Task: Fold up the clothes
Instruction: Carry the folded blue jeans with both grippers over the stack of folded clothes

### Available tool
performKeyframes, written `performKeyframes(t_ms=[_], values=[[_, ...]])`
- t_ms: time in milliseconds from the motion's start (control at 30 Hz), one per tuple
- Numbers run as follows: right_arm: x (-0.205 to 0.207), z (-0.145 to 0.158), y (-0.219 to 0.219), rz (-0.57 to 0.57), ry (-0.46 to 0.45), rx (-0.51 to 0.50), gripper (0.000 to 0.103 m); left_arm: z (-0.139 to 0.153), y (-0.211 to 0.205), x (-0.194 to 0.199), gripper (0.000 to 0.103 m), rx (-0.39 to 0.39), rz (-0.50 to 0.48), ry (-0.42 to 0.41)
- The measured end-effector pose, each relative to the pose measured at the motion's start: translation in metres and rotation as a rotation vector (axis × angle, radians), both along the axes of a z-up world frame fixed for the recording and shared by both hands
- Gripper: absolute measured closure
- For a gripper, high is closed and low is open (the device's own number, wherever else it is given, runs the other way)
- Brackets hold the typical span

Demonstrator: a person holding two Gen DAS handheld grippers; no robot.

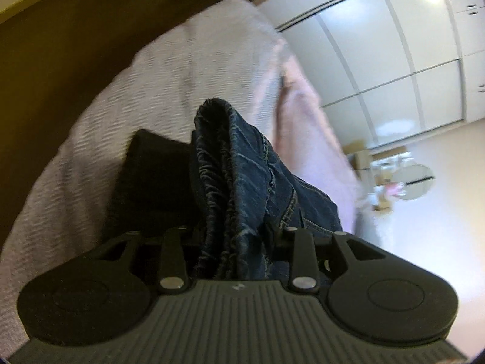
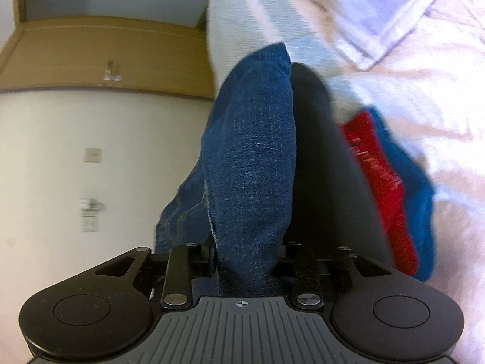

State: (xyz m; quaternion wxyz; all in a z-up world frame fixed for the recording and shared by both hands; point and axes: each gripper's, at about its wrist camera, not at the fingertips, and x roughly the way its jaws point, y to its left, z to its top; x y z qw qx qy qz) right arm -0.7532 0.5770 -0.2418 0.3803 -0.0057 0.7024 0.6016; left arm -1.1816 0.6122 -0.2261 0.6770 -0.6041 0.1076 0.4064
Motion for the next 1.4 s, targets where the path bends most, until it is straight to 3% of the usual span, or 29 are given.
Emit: performKeyframes(t_ms=[100,167,267,367,467,500,600,667,800,900,1000,1233,1400], values=[[-0.004,-0.008,-0.002,0.007,-0.073,0.035,0.050,-0.003,0.001,-0.004,0.067,0.014,-0.003,0.019],[-0.004,0.002,-0.009,0.011,-0.122,0.088,0.049,0.001,0.002,-0.006,0.066,0.025,-0.015,0.052],[0.001,0.023,-0.025,0.022,-0.224,0.153,0.046,0.016,-0.003,-0.011,0.064,0.045,-0.024,0.128],[0.005,0.043,-0.048,0.034,-0.332,0.209,0.046,0.040,-0.013,-0.024,0.067,0.100,0.054,0.267],[0.004,0.058,-0.074,0.036,-0.401,0.268,0.046,0.076,-0.033,-0.025,0.076,0.193,0.092,0.429],[0.001,0.063,-0.082,0.041,-0.430,0.296,0.046,0.085,-0.043,-0.017,0.083,0.228,0.067,0.445],[-0.016,0.074,-0.101,0.085,-0.529,0.370,0.046,0.106,-0.075,0.014,0.090,0.319,-0.020,0.479],[-0.029,0.078,-0.111,0.124,-0.573,0.413,0.046,0.101,-0.095,0.037,0.092,0.336,-0.076,0.496],[-0.056,0.072,-0.123,0.206,-0.705,0.440,0.046,0.063,-0.108,0.061,0.094,0.289,-0.113,0.585],[-0.070,0.058,-0.125,0.233,-0.694,0.445,0.050,0.041,-0.103,0.056,0.093,0.284,-0.087,0.672],[-0.091,0.051,-0.124,0.270,-0.729,0.478,0.051,0.019,-0.099,0.052,0.100,0.278,-0.062,0.760],[-0.126,0.024,-0.118,0.316,-0.891,0.488,0.051,-0.005,-0.084,0.047,0.100,0.316,-0.093,0.784],[-0.131,0.016,-0.121,0.332,-0.917,0.497,0.050,-0.007,-0.081,0.049,0.100,0.315,-0.071,0.794]])
